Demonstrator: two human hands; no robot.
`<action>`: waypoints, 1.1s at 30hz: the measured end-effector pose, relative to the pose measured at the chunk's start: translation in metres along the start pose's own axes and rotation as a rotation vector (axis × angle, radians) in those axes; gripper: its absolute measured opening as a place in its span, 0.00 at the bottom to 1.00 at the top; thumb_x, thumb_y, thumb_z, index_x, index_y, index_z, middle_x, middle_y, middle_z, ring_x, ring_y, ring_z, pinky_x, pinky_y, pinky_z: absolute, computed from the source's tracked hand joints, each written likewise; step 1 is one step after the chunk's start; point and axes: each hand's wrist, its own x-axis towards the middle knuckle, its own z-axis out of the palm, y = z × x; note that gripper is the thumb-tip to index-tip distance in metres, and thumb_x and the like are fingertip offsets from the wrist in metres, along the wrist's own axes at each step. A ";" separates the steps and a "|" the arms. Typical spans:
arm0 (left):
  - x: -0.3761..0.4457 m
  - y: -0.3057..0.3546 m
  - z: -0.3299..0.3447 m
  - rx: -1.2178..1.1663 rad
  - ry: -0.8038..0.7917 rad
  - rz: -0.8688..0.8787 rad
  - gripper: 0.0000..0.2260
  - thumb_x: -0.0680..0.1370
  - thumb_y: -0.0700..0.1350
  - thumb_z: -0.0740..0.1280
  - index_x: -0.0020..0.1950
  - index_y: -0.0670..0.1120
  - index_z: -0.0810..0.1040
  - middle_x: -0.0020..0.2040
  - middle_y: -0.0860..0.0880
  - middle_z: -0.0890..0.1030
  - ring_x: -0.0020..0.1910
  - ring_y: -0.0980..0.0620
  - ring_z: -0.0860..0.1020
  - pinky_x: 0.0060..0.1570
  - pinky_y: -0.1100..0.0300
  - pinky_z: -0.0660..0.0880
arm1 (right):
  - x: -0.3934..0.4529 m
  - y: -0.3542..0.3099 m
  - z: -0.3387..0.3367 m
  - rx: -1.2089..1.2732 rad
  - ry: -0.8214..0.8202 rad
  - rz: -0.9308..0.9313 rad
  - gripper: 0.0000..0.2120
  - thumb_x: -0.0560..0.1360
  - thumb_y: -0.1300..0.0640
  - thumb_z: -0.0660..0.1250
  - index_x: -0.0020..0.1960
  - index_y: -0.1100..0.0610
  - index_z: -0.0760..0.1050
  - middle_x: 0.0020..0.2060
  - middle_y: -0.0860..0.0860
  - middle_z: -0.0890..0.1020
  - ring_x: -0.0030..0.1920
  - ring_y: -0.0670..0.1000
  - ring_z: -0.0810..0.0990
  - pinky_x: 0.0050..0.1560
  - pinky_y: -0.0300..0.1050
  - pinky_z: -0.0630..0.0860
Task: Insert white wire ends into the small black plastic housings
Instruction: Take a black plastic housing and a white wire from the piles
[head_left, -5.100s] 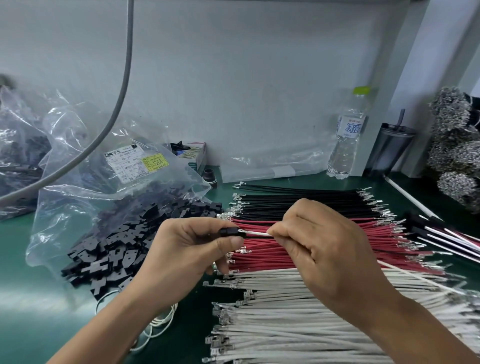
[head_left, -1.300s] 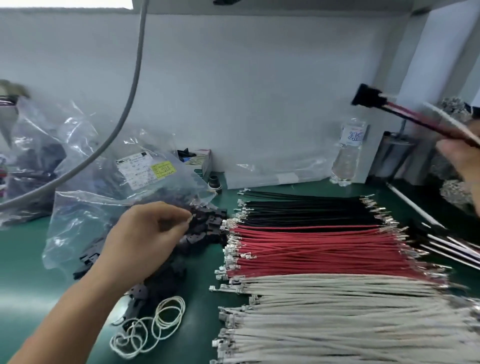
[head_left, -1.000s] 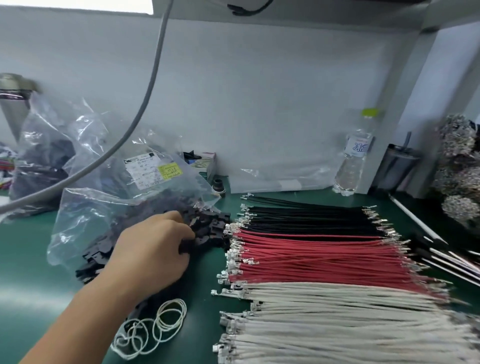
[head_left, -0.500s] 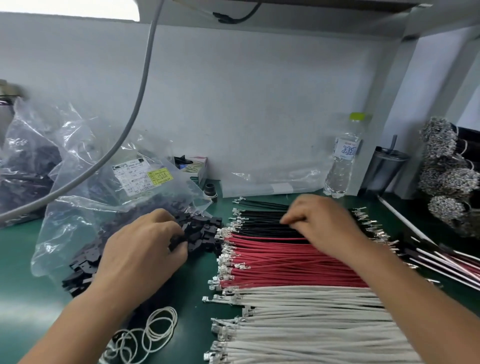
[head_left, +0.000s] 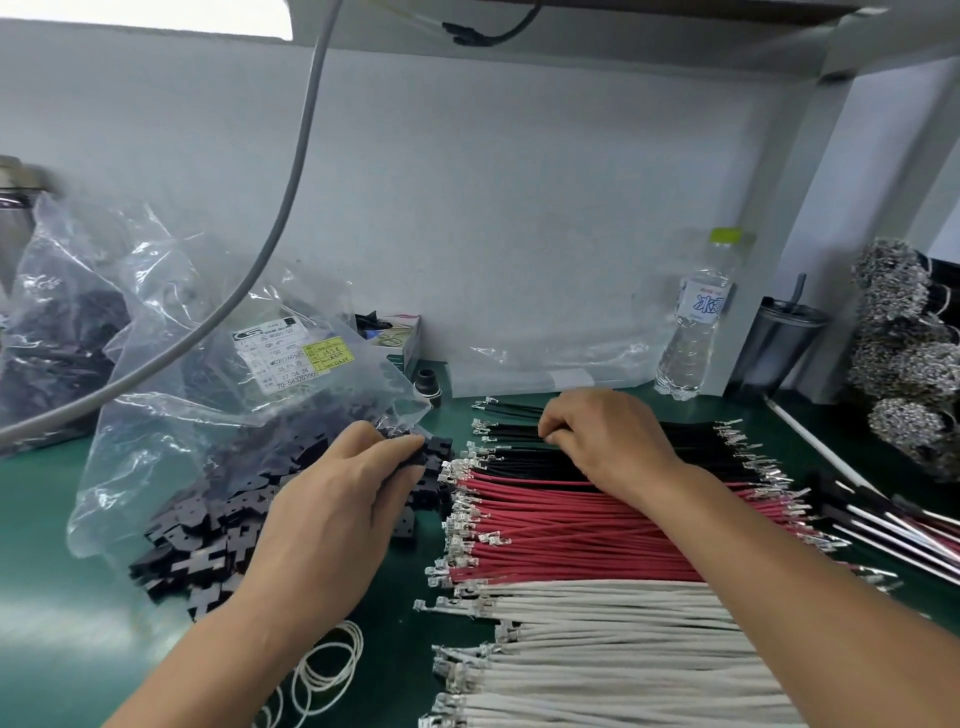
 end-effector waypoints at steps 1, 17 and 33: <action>0.000 0.002 0.000 -0.010 -0.007 -0.009 0.14 0.81 0.49 0.68 0.66 0.50 0.82 0.48 0.58 0.76 0.37 0.54 0.78 0.35 0.51 0.78 | -0.001 0.001 -0.003 -0.011 0.011 -0.015 0.04 0.79 0.53 0.69 0.52 0.46 0.82 0.49 0.42 0.84 0.50 0.47 0.82 0.45 0.41 0.68; -0.001 0.012 0.007 -0.778 -0.026 -0.412 0.08 0.66 0.47 0.80 0.45 0.53 0.88 0.37 0.47 0.87 0.34 0.49 0.85 0.38 0.59 0.84 | -0.024 -0.009 -0.042 -0.250 0.301 -0.245 0.15 0.71 0.73 0.70 0.53 0.57 0.82 0.42 0.51 0.77 0.43 0.54 0.75 0.31 0.49 0.75; -0.010 0.036 0.007 -0.957 -0.169 -0.427 0.11 0.65 0.45 0.80 0.46 0.51 0.89 0.40 0.44 0.88 0.39 0.45 0.87 0.41 0.62 0.82 | -0.106 -0.041 -0.032 0.374 0.428 -0.180 0.06 0.76 0.53 0.71 0.48 0.53 0.86 0.39 0.45 0.77 0.40 0.48 0.78 0.36 0.43 0.75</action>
